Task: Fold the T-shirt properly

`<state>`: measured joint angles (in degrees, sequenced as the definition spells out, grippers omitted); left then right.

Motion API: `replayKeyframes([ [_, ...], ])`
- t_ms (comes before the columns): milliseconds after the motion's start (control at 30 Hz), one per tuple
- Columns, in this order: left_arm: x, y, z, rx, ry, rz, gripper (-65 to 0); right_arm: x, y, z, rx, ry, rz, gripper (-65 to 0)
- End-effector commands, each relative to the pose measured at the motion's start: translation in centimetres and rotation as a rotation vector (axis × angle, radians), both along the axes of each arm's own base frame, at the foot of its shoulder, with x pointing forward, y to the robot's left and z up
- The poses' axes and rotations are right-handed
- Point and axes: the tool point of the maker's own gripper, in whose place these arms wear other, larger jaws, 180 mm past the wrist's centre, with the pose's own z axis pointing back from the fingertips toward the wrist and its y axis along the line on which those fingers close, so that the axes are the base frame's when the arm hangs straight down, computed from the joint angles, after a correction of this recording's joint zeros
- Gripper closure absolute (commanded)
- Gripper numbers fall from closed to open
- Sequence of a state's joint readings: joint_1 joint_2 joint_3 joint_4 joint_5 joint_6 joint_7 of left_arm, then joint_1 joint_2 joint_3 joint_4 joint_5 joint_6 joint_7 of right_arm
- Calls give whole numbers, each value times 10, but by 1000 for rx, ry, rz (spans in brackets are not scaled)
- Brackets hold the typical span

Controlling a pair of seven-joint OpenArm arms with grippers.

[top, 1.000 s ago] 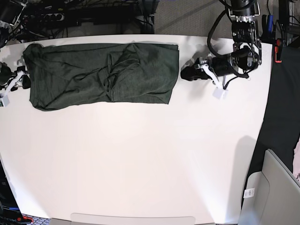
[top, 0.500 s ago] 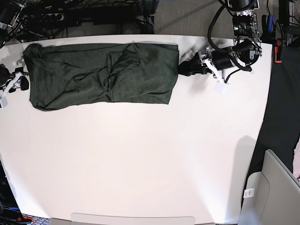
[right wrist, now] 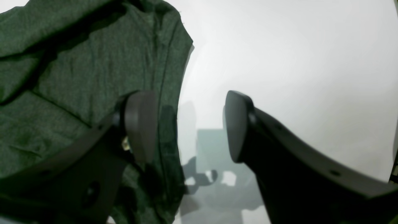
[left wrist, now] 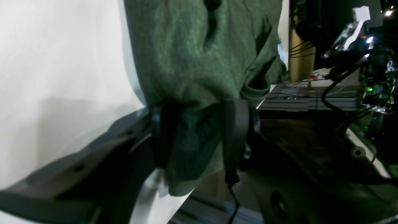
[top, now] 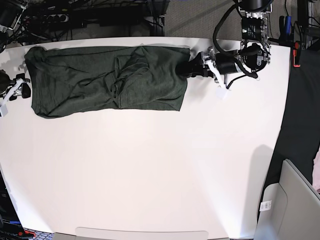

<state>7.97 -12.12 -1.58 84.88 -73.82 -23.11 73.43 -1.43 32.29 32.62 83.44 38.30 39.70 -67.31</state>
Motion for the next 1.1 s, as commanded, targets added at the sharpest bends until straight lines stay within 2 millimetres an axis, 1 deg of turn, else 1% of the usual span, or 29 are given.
replayKeyframes([
  [0, 0, 5, 2, 1, 28, 9, -250, 8, -7, 16, -19, -46, 7, -349],
  [67, 1, 7, 2, 4, 46, 21, -250, 8, -7, 16, -20, -45, 7, -349],
  [200, 8, 5, 20, 20, -27, 15, -250, 9, -6, 17, -18, -48, 7, -349],
  [267, 10, 7, 22, 70, -45, 8, -250, 9, -6, 16, -16, -48, 7, -349],
  [333, 10, 7, 23, 109, -60, -1, -250, 9, -6, 16, -16, -48, 7, -349],
  [467, 3, 6, 23, 117, -29, 17, -253, 9, -6, 16, -16, -48, 7, -349],
  [633, 2, 9, 18, 137, -5, 39, -253, 9, -6, 16, -16, -48, 7, -348],
  [667, 0, 9, 16, 140, 2, 40, -253, 9, -6, 16, -16, -50, 7, -348],
  [800, -2, 8, 15, 139, 8, 37, -253, 10, -5, 17, -13, -54, 7, -348],
  [967, -17, -21, 11, 116, 25, -55, -253, 13, -5, 19, -13, -62, 7, -348],
  [1067, -17, -29, 9, 126, 11, -59, -250, 13, -5, 19, -13, -62, 7, -348],
])
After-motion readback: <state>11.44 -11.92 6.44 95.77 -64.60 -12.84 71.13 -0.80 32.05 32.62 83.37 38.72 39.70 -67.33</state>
